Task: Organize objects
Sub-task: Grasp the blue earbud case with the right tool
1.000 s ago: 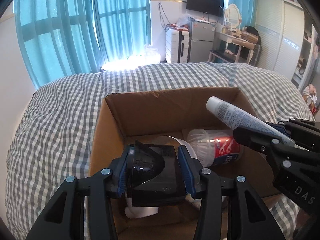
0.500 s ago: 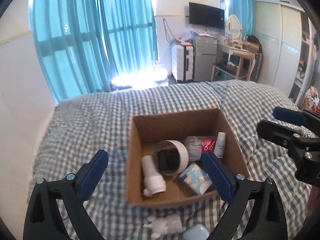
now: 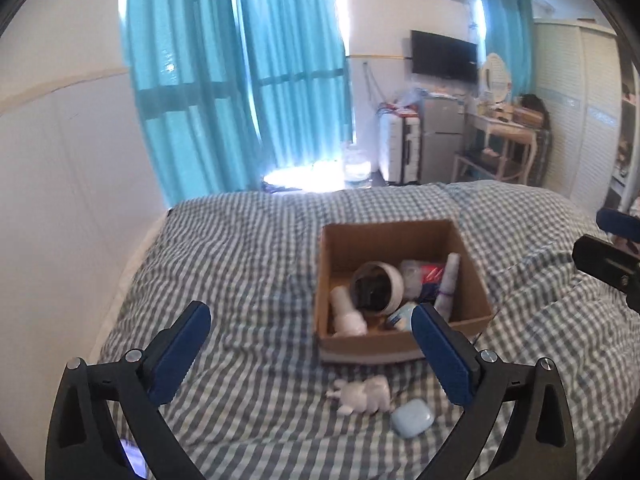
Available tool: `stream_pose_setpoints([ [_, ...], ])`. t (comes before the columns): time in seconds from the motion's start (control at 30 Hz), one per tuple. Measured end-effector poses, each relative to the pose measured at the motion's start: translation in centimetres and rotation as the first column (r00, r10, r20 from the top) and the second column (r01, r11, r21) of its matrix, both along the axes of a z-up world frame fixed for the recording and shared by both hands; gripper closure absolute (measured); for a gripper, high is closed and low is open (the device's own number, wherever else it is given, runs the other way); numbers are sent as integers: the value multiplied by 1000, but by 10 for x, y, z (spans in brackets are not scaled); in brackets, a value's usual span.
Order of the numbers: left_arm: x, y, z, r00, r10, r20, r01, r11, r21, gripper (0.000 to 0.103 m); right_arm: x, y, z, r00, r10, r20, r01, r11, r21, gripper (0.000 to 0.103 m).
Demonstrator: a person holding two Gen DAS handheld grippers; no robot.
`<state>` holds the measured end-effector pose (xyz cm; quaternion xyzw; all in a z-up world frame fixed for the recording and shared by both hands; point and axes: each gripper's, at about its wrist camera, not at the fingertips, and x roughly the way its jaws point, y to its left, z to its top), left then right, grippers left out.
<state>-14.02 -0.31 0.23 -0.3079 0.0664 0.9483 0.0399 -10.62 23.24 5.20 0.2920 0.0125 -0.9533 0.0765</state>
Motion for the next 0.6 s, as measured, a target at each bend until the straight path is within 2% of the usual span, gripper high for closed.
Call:
stream_pose_setpoints([
  [0.17, 7, -8, -38, 998, 23, 51, -23, 1000, 9, 0, 0, -6, -40, 999, -4, 46, 5, 1000, -19, 11],
  [0.33, -5, -17, -84, 990, 24, 137, -30, 999, 45, 0, -14, -15, -86, 995, -10, 102, 12, 1000, -24, 11],
  [0.5, -18, -25, -118, 977, 89, 194, -88, 996, -13, 0, -32, -23, -130, 984, -9, 179, 12, 1000, -16, 11],
  [0.6, -20, -29, -133, 968, 94, 233, -92, 996, -23, 0, -38, -31, -159, 972, 19, 233, -18, 1000, -6, 11],
])
